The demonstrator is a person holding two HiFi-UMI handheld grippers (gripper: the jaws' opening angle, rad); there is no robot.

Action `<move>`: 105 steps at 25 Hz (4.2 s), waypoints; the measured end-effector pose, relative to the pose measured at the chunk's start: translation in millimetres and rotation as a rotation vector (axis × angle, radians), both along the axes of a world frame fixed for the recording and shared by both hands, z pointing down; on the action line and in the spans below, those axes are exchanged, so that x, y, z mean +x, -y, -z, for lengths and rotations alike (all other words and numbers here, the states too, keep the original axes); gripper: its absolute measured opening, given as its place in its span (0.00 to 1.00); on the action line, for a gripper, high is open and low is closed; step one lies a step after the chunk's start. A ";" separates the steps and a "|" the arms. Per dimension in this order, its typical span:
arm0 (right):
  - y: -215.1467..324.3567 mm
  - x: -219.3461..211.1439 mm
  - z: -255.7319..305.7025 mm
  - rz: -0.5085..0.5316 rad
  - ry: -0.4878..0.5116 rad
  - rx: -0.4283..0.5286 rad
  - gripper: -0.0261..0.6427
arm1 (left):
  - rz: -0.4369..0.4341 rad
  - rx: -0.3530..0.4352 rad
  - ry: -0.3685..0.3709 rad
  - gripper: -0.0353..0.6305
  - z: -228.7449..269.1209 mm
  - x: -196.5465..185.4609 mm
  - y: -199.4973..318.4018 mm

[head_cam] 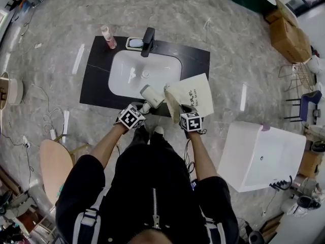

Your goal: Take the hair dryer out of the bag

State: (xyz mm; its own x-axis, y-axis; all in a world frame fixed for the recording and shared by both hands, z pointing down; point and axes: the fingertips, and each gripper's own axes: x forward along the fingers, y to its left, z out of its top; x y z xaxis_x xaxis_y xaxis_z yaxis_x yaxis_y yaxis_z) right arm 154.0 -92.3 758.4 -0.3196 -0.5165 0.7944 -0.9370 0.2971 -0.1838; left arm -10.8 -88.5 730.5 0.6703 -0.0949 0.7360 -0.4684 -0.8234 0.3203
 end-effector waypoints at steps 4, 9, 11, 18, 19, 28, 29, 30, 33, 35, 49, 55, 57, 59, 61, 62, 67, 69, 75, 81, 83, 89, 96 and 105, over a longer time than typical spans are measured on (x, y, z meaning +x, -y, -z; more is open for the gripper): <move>-1.3 -3.2 -11.2 0.015 -0.004 -0.022 0.09 | 0.048 0.030 -0.042 0.39 12.0 -6.9 8.0; -3.1 -5.4 -14.8 0.025 -0.010 -0.040 0.09 | 0.120 0.026 -0.083 0.39 18.4 -19.1 13.7; -5.9 -5.6 -19.1 0.034 -0.008 -0.047 0.09 | 0.135 0.032 -0.088 0.39 21.8 -22.1 14.2; -21.9 -8.2 -31.0 0.066 -0.037 -0.088 0.09 | 0.172 0.050 -0.115 0.39 28.4 -29.8 15.2; -24.5 -7.7 -30.1 0.067 -0.043 -0.094 0.09 | 0.174 0.050 -0.118 0.39 29.7 -29.8 14.8; -25.7 -13.5 -38.0 0.082 -0.058 -0.132 0.10 | 0.203 0.055 -0.146 0.39 40.5 -34.0 13.4; -25.8 -14.3 -39.4 0.084 -0.062 -0.141 0.10 | 0.211 0.056 -0.149 0.39 42.2 -35.4 13.6; -25.9 -15.2 -41.3 0.083 -0.065 -0.150 0.10 | 0.218 0.059 -0.153 0.39 44.4 -37.1 14.1; -26.3 -17.1 -46.6 0.078 -0.071 -0.174 0.12 | 0.238 0.072 -0.163 0.39 52.0 -41.5 15.6; -27.5 -17.8 -49.3 0.070 -0.069 -0.191 0.14 | 0.247 0.085 -0.172 0.39 57.9 -43.1 16.0; 8.1 -31.3 6.5 0.028 0.032 -0.030 0.23 | 0.338 0.208 -0.224 0.39 105.0 -73.4 65.3; 43.9 -38.3 53.6 0.022 0.073 0.141 0.15 | 0.364 0.270 -0.249 0.39 130.3 -78.0 87.4; 54.2 -40.9 79.9 0.012 0.101 0.210 0.09 | 0.366 0.290 -0.255 0.39 137.5 -78.3 92.9; 63.2 -41.1 104.8 -0.001 0.111 0.280 0.06 | 0.368 0.307 -0.258 0.39 143.3 -78.8 97.9; 70.6 -40.5 129.3 -0.007 0.107 0.346 0.05 | 0.370 0.326 -0.265 0.39 150.9 -78.6 102.3; 73.6 -40.5 141.4 -0.008 0.104 0.375 0.05 | 0.371 0.336 -0.269 0.39 155.4 -78.1 104.5; 82.7 -38.8 189.7 -0.027 0.127 0.487 0.05 | 0.384 0.384 -0.300 0.39 178.0 -75.1 113.2; 84.7 -36.6 204.6 -0.038 0.128 0.526 0.05 | 0.385 0.401 -0.315 0.39 187.9 -73.7 116.6; 81.4 -35.5 235.4 -0.046 0.125 0.602 0.05 | 0.400 0.454 -0.355 0.39 213.2 -74.9 121.1; 80.4 -39.1 268.1 -0.051 0.116 0.671 0.05 | 0.417 0.512 -0.404 0.39 238.4 -76.6 122.5; 79.7 -41.3 280.8 -0.053 0.118 0.703 0.05 | 0.421 0.534 -0.418 0.39 247.1 -78.0 122.3; 75.7 -49.3 311.6 -0.029 0.104 0.796 0.05 | 0.449 0.562 -0.444 0.39 261.2 -85.0 125.7; 75.1 -56.3 311.7 -0.022 0.099 0.810 0.05 | 0.443 0.565 -0.433 0.39 255.2 -88.1 127.1; 77.9 -45.8 304.9 -0.071 0.119 0.792 0.05 | 0.467 0.551 -0.450 0.39 252.9 -90.5 127.5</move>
State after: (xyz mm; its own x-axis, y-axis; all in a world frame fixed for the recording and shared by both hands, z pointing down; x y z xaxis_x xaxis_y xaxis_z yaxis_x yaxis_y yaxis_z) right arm 108.2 -170.3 453.4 -0.3242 -0.9347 0.1460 -0.9460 0.3214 -0.0427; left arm -101.3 -216.0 477.6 0.6908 -0.7012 0.1764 -0.7231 -0.6700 0.1680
